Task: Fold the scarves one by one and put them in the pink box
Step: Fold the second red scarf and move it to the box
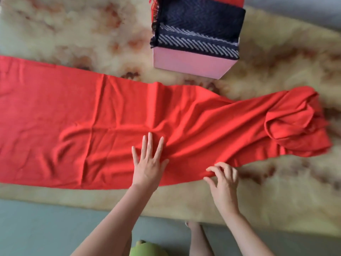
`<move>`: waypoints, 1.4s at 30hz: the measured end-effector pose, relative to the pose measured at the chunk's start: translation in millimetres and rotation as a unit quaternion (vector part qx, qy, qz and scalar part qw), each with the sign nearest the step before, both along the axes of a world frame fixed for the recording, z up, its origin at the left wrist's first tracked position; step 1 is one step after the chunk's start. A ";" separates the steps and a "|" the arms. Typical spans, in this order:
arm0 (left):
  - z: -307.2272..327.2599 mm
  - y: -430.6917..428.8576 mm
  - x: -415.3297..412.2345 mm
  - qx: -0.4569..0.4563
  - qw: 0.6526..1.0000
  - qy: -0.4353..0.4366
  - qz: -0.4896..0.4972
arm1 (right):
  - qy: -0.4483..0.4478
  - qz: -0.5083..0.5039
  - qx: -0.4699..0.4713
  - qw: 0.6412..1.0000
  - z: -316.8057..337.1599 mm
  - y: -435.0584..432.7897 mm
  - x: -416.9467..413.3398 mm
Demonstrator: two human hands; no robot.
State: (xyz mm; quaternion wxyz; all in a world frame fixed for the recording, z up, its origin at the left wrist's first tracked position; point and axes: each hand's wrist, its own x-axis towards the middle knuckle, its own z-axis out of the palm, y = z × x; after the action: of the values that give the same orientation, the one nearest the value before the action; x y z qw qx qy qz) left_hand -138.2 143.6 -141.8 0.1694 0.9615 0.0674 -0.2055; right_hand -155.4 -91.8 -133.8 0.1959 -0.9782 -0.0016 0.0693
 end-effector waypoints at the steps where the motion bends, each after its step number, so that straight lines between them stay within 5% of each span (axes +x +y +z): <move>1: 0.7 -2.6 2.1 -0.004 1.000 0.002 0.001 | 0.005 0.007 0.012 1.000 -1.3 -4.3 4.4; 8: 2.7 -32.3 13.4 -0.025 0.995 -0.062 -0.077 | -0.036 0.080 0.028 0.996 -7.7 -29.5 25.6; 15: 2.6 -71.3 24.8 -0.017 0.997 0.007 -0.072 | -0.009 0.131 0.026 0.991 -11.2 -30.6 -19.5; 18: 8.7 -78.5 29.6 -0.015 0.997 -0.030 -0.072 | 0.009 0.125 0.048 0.991 -12.0 -38.0 -33.7; 22: 19.7 -101.0 52.6 -0.047 0.990 -0.095 -0.090 | -0.027 -0.065 0.141 0.988 -2.5 -58.0 -19.1; 27: 26.0 -156.8 98.3 -0.107 0.982 -0.101 -0.116 | -0.088 -0.335 0.094 0.933 1.1 -119.9 28.4; 34: 29.8 -248.5 148.9 -0.172 0.970 -0.067 -0.161 | -0.069 -0.288 0.000 0.955 0.4 -182.9 97.3; 42: 38.7 -319.9 181.2 -0.152 0.978 -0.061 -0.128 | -0.198 -0.303 0.125 0.924 16.6 -220.4 88.4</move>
State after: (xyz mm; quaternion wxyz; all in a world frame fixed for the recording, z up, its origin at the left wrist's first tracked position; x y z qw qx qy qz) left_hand 43.0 -176.3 -103.1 0.2898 0.9358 -0.0989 -0.1746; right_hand -67.0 -312.2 -117.2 0.3240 -0.8934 0.2472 -0.1891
